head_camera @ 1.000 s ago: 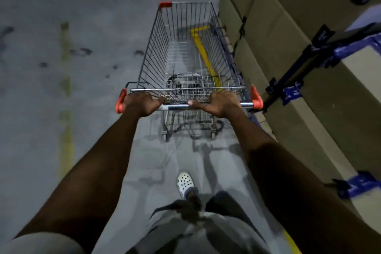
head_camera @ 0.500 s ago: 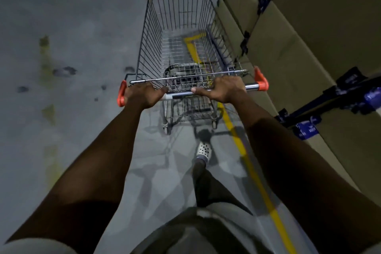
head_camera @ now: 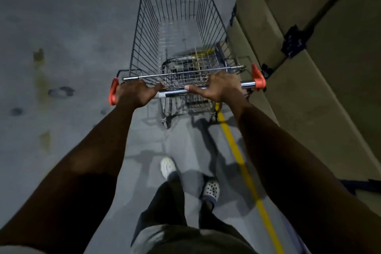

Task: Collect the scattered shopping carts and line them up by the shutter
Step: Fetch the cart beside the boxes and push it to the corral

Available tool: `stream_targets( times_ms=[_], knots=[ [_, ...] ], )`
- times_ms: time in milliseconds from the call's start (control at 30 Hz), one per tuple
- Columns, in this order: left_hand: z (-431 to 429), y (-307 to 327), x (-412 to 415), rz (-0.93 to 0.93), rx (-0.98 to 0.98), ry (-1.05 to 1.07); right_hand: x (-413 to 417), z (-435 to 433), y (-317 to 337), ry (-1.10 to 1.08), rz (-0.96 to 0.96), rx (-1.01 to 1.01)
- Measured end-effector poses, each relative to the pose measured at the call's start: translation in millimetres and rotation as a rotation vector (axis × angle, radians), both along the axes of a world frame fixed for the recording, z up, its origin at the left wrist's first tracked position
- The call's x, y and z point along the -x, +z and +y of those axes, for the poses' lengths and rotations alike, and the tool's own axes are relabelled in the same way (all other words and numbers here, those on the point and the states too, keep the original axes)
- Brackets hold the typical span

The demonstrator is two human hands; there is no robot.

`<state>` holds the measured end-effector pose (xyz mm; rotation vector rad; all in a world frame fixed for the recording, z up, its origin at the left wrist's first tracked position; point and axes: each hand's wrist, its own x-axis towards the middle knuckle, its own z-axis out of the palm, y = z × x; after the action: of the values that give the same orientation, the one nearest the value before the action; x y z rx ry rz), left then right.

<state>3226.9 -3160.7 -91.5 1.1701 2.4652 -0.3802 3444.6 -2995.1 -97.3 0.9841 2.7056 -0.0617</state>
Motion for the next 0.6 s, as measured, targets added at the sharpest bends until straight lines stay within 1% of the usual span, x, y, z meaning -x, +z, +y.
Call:
stream_targets(
  times_ms=[100, 200, 300, 367, 600],
  knots=[
    [51.8, -5.2, 62.9, 0.037, -0.048, -0.014, 59.7, 47.3, -1.5, -0.012, 0.034, -0.01],
    [101.6, -6.9, 124.3, 0.04, -0.046, -0.033, 120.1, 91.0, -5.4, -0.042, 0.057, -0.03],
    [153.5, -11.7, 187.3, 0.053, -0.105, -0.057, 177.0, 135.4, -7.9, -0.079, 0.084, -0.016],
    [183.5, -15.5, 229.9, 0.045, -0.106, -0.061, 212.8, 161.5, -5.1, -0.098, 0.092, 0.021],
    [282.0, -24.3, 351.9, 0.022, -0.127, -0.161, 324.9, 246.1, 1.8, -0.182, -0.027, 0.079]
  ],
)
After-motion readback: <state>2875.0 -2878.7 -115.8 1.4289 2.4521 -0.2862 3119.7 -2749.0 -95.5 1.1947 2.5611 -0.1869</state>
